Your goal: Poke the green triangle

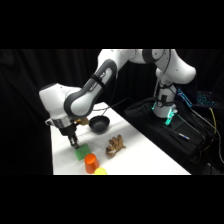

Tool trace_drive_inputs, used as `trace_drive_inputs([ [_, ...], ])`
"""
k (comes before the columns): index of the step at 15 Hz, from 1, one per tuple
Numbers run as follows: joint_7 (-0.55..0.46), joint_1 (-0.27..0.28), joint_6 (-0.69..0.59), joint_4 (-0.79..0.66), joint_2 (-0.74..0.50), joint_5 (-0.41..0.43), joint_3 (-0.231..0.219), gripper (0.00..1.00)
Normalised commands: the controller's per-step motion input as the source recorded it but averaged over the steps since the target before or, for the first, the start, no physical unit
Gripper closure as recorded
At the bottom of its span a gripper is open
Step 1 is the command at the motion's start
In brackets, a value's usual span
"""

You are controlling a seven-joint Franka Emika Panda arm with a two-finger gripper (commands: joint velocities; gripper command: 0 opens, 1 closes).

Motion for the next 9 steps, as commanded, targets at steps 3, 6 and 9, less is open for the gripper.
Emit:
trace_drive_inputs([
  [3, 0.21, 0.112, -0.21, -0.42, -0.63, -0.037, -0.097, 0.98],
  [6, 0.22, 0.115, -0.24, -0.34, -0.58, -0.057, -0.113, 0.68],
  [9, 0.18, 0.096, -0.28, -0.23, -0.50, -0.068, -0.107, 0.32],
])
